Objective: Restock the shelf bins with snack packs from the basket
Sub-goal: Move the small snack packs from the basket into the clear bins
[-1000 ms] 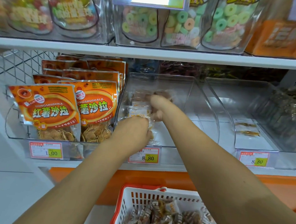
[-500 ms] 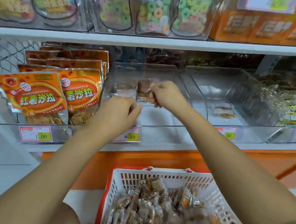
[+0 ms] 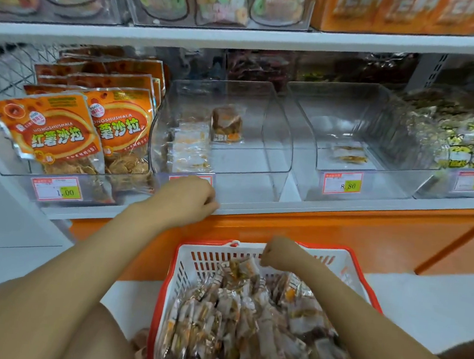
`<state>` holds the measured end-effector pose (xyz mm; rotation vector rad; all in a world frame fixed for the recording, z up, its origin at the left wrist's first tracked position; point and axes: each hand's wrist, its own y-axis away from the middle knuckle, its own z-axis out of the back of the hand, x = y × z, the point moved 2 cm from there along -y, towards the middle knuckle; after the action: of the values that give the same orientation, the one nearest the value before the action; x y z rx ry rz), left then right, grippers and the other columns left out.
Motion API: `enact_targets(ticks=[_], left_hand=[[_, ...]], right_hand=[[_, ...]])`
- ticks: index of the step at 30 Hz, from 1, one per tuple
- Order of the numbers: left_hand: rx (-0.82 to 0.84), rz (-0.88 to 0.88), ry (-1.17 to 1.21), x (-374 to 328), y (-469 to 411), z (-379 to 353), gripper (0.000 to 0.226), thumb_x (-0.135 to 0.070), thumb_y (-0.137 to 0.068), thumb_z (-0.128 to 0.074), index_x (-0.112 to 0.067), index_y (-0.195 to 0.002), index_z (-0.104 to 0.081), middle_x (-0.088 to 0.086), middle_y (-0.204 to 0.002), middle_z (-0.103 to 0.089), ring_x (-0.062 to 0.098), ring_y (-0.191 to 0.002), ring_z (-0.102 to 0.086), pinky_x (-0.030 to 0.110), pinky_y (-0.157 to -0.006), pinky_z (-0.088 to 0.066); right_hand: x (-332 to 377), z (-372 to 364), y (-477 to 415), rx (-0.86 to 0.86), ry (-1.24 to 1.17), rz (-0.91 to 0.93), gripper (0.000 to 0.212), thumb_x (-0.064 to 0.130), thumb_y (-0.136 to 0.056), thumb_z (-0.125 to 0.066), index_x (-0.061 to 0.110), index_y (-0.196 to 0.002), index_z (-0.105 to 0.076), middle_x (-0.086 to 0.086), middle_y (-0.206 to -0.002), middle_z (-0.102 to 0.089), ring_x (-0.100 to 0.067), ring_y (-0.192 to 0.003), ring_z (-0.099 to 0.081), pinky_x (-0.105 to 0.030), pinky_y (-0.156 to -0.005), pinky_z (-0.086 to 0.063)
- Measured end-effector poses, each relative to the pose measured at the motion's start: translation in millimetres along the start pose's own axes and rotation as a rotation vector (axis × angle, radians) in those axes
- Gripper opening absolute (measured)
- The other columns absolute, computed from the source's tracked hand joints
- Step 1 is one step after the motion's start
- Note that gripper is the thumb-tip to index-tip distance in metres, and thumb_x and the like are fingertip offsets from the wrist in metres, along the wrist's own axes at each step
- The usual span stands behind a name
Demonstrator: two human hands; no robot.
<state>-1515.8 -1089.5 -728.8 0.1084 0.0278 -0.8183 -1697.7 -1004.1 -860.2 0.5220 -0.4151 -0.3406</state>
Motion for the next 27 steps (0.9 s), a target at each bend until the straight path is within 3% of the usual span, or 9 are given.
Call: enact_targets(ticks=[3,5,9,16,19,22,27], left_hand=[[-0.016,-0.001,-0.008,0.8,-2.4,0.9,0.034,-0.032,-0.095,-0.048,-0.009,-0.077,-0.066,0.006,-0.076,-0.065,0.02,-0.071,-0.057,0.032,-0.063,-0.047],[-0.021,-0.002,-0.01,1.2,-4.9,1.0,0.035,-0.034,-0.095,-0.048,-0.011,-0.076,-0.067,0.006,-0.074,-0.067,0.02,-0.069,-0.059,0.034,-0.064,-0.05],[-0.025,-0.001,-0.001,-1.6,-9.8,2.2,0.039,-0.034,-0.094,-0.049,-0.01,-0.07,-0.067,0.006,-0.069,-0.068,0.018,-0.064,-0.06,0.036,-0.065,-0.053],[0.001,0.035,0.038,-5.6,-15.4,5.3,0.043,-0.036,-0.097,-0.049,-0.015,-0.067,-0.072,-0.002,-0.06,-0.068,0.006,-0.054,-0.059,0.026,-0.061,-0.052],[0.016,0.047,0.075,-5.3,-16.9,4.5,0.043,-0.036,-0.097,-0.049,-0.014,-0.068,-0.072,-0.002,-0.06,-0.068,0.005,-0.052,-0.059,0.024,-0.059,-0.049],[0.044,0.067,0.177,-2.7,-17.8,3.1,0.04,-0.035,-0.096,-0.051,-0.014,-0.069,-0.071,-0.003,-0.058,-0.069,0.008,-0.052,-0.064,0.027,-0.065,-0.055],[0.107,0.064,0.334,1.8,-17.8,0.6,0.036,-0.038,-0.092,-0.06,-0.012,-0.07,-0.071,-0.003,-0.059,-0.07,0.009,-0.055,-0.067,0.032,-0.072,-0.057]], right_hand=[[-21.7,-41.8,-20.3,-0.08,-0.179,-0.097,0.036,0.021,-0.09,-0.059,0.007,-0.123,-0.061,-0.008,-0.117,-0.064,-0.02,-0.097,-0.063,-0.024,-0.076,-0.05],[-26.3,-57.7,-24.1,-0.135,-0.276,-0.089,0.042,0.03,-0.092,-0.058,0.011,-0.129,-0.056,-0.004,-0.124,-0.061,-0.02,-0.106,-0.06,-0.025,-0.083,-0.047],[-28.0,-70.1,-30.5,-0.195,-0.346,-0.051,0.044,0.027,-0.093,-0.059,0.015,-0.134,-0.05,-0.003,-0.131,-0.058,-0.02,-0.113,-0.057,-0.028,-0.091,-0.047],[-30.2,-79.6,-31.8,-0.343,-0.398,0.013,0.029,0.029,-0.095,-0.055,0.016,-0.121,-0.056,0.001,-0.116,-0.065,-0.016,-0.102,-0.062,-0.025,-0.087,-0.049],[-30.4,-85.2,-35.1,-0.373,-0.395,0.023,0.02,0.021,-0.093,-0.058,0.018,-0.112,-0.063,0.001,-0.112,-0.066,-0.014,-0.098,-0.061,-0.023,-0.085,-0.048],[-26.8,-76.9,-35.5,-0.359,-0.384,0.068,0.014,0.017,-0.092,-0.058,0.016,-0.103,-0.065,-0.001,-0.107,-0.067,-0.014,-0.095,-0.061,-0.022,-0.082,-0.048],[-5.7,-19.9,-13.3,-0.244,-0.402,0.248,0.01,0.015,-0.095,-0.051,0.021,-0.089,-0.054,0.001,-0.094,-0.064,-0.017,-0.087,-0.06,-0.024,-0.07,-0.049]])
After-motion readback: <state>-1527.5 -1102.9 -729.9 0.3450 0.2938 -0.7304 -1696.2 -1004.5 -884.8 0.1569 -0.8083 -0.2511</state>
